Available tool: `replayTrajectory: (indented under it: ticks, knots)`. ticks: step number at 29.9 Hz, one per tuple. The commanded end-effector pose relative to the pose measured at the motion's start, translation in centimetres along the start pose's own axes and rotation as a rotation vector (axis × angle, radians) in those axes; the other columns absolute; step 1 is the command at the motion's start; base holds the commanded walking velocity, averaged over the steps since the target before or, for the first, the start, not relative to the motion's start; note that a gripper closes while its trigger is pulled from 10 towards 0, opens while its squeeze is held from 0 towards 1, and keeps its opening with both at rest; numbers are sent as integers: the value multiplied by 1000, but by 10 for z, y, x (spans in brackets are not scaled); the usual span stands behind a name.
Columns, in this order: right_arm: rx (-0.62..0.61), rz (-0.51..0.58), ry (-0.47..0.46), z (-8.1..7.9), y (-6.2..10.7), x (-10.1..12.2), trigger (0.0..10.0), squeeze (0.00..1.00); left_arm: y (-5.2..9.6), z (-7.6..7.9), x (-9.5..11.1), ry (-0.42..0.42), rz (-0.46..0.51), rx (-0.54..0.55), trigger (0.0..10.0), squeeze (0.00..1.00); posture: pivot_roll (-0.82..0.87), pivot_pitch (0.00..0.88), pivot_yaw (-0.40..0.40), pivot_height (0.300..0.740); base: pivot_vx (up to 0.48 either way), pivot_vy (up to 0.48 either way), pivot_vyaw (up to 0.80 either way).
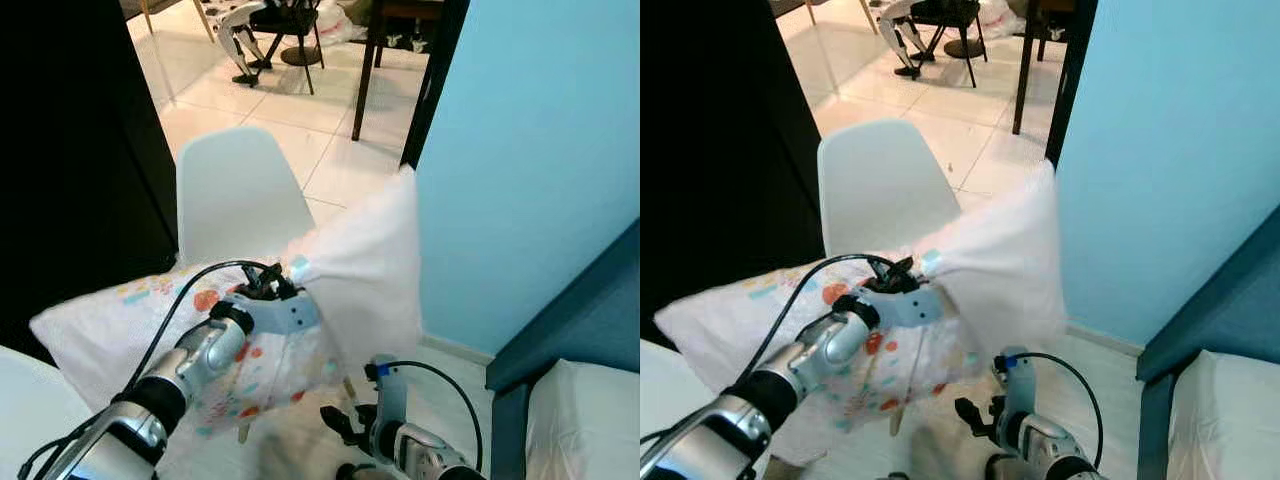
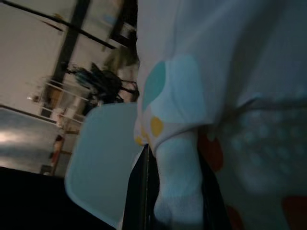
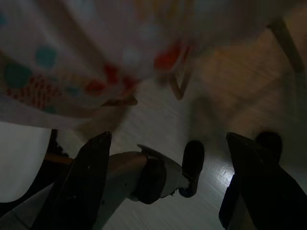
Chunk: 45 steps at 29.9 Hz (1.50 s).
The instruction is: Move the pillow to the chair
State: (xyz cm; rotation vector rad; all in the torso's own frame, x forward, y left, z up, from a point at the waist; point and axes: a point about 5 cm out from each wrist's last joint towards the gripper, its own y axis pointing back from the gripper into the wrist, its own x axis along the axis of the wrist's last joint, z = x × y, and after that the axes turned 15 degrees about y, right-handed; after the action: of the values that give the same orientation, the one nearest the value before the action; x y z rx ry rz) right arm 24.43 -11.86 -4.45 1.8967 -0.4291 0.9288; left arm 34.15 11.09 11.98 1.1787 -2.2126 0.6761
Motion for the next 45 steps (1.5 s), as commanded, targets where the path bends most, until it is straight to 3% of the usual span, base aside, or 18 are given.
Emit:
replayTrajectory:
  ticks: [1, 3, 5, 9, 11, 19, 21, 23, 24, 25, 26, 28, 34, 40, 41, 43, 44, 45]
  knots:
    - [-5, -6, -31, -1, 0, -3, 10000, 0, -18, -32, 32, 6, 178, 94, 10000, 0, -75, 171, 0, 640, 0, 0, 0]
    - [-4, -5, -32, -1, 0, -3, 10000, 0, -22, -41, 40, -3, 215, 111, 10000, 0, -75, 169, 0, 635, 0, 0, 0]
    - [3, -7, -30, -2, 0, -3, 10000, 0, -33, -72, 70, -51, 339, 144, 10000, 0, -70, 171, 1, 620, 0, 0, 0]
    - [5, -8, -30, -3, -1, -3, 10000, 0, -36, -84, 81, -76, 386, 142, 10000, 0, -69, 173, 4, 610, 0, 0, 0]
    - [-1, -1, -37, -4, -1, -2, 10000, 0, -41, -99, 94, -145, 436, 113, 10000, 0, -67, 175, 8, 595, 0, 0, 0]
    - [-27, 33, -61, -1, -1, 1, 10000, 0, -46, -118, 92, -380, 416, 98, 10000, 0, -73, 188, 16, 585, 0, 0, 0]
    - [-29, 31, -63, -1, -1, 0, 10000, 0, -46, -109, 87, -375, 395, 71, 10000, 0, -79, 190, 22, 585, 0, 0, 0]
    - [-33, 29, -68, 0, 1, -3, 10000, 0, -43, -83, 73, -306, 348, 5, 10000, 0, -87, 193, 25, 585, 0, 0, 0]
    - [-33, 29, -68, 0, 1, -3, 10000, 0, -43, -83, 73, -306, 348, 5, 10000, 0, -87, 193, 25, 585, 0, 0, 0]
    - [-35, 30, -74, 1, 1, -4, 10000, 0, -41, -68, 66, -270, 319, -31, 10000, 0, -89, 195, 25, 585, 0, 0, 0]
    - [-38, 29, -80, 2, 2, -6, 10000, 0, -33, -40, 50, -191, 254, -84, 10000, 0, -91, 199, 23, 585, 0, 0, 0]
    - [-39, 23, -78, 3, 4, -8, 10000, 0, -27, -18, 38, -142, 197, -142, 10000, 0, -90, 205, 18, 585, 0, 0, 0]
    - [-39, 17, -74, 3, 4, -10, 10000, 0, -21, -7, 23, -41, 112, -181, 10000, 0, -85, 215, 13, 585, 0, 0, 0]
    - [-33, 16, -74, 1, 4, -11, 10000, 0, -34, -52, 28, -77, 121, -85, 10000, 0, -82, 222, 14, 585, 0, 0, 0]
    - [-33, 16, -74, 1, 4, -11, 10000, 0, -34, -52, 28, -77, 121, -85, 10000, 0, -82, 222, 14, 585, 0, 0, 0]
    - [-31, 13, -75, 1, 4, -13, 10000, 0, -41, -78, 38, -115, 150, -23, 10000, 0, -82, 226, 12, 585, 0, 0, 0]
    - [-31, 13, -75, 1, 4, -13, 10000, 0, -41, -78, 38, -115, 150, -23, 10000, 0, -82, 226, 12, 585, 0, 0, 0]
    - [-31, 11, -75, 1, 4, -13, 10000, 0, -46, -99, 45, -155, 170, 24, 10000, 0, -82, 227, 11, 585, 0, 0, 0]
